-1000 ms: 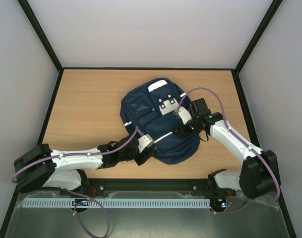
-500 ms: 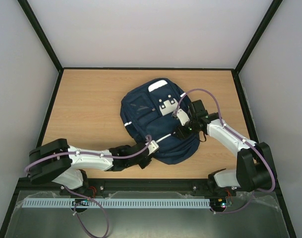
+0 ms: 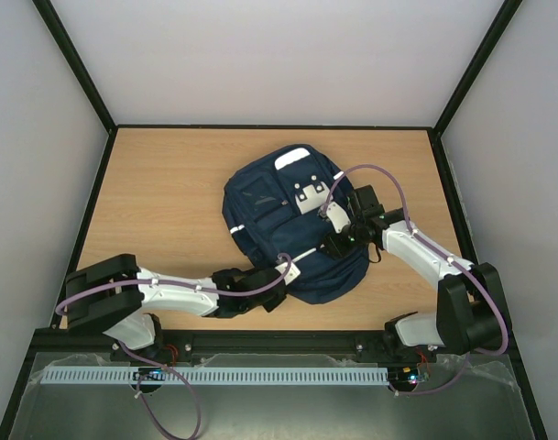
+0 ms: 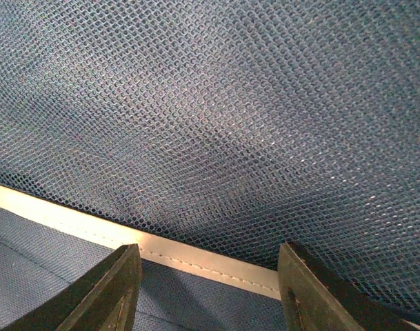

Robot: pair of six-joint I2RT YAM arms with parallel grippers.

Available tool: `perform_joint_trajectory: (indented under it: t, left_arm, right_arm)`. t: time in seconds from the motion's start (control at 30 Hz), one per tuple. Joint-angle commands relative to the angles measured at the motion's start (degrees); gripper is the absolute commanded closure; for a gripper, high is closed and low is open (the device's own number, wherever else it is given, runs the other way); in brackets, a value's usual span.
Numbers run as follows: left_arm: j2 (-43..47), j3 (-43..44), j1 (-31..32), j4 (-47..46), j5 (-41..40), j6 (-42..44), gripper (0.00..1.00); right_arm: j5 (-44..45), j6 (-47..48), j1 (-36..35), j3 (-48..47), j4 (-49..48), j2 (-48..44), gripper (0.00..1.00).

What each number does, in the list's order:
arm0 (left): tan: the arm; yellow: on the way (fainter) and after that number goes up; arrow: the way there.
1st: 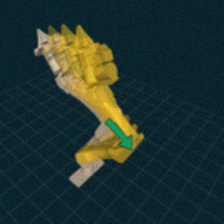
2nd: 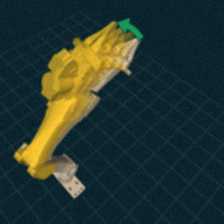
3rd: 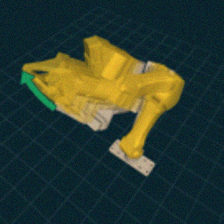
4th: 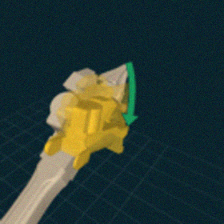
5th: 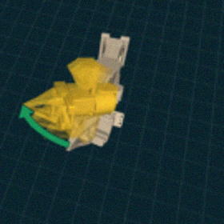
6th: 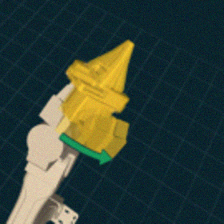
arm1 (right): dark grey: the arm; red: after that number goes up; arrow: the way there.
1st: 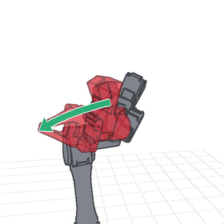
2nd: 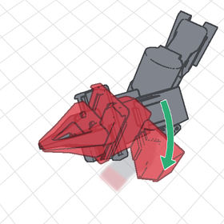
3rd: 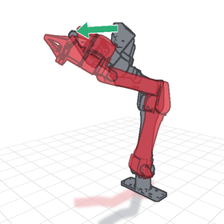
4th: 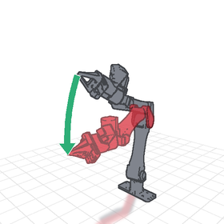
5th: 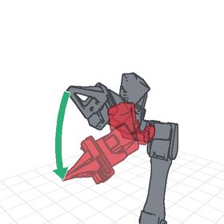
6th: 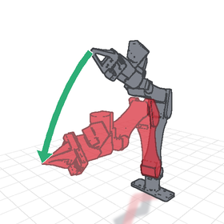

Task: Pack the student bag
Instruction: Zip the student bag at the center of the board.

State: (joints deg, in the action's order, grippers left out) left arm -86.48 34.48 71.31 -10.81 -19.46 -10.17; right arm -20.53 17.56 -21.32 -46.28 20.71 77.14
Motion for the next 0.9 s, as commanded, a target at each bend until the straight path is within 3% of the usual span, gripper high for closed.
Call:
perform_joint_trajectory:
  t: [0.0,0.23,0.43,0.57,0.7,0.87]
  left_arm:
    - [2.92,3.49,1.16,3.85,0.28,0.44,0.98]
    - [2.27,9.28,1.19,10.48,20.59,-1.56,0.98]
    - [-4.24,14.88,1.71,6.38,28.26,-2.82,0.98]
    - [-8.47,21.55,1.82,8.62,32.39,-2.49,0.98]
    - [-10.91,24.82,1.90,12.08,33.46,-2.54,0.98]
    - [-5.22,19.51,2.34,10.62,26.25,-5.88,0.98]
  right_arm:
    - [-1.92,0.04,0.01,1.46,1.92,0.19,0.44]
    - [-2.01,-0.06,0.04,1.62,1.79,0.29,0.45]
    - [-2.32,-0.25,0.04,1.68,2.04,0.22,0.46]
    - [-2.23,-0.25,0.05,2.11,2.11,-0.14,0.46]
    - [-2.32,-0.20,0.05,2.16,2.10,-0.40,0.46]
    - [-2.16,-0.16,0.03,2.15,2.14,-0.72,0.46]
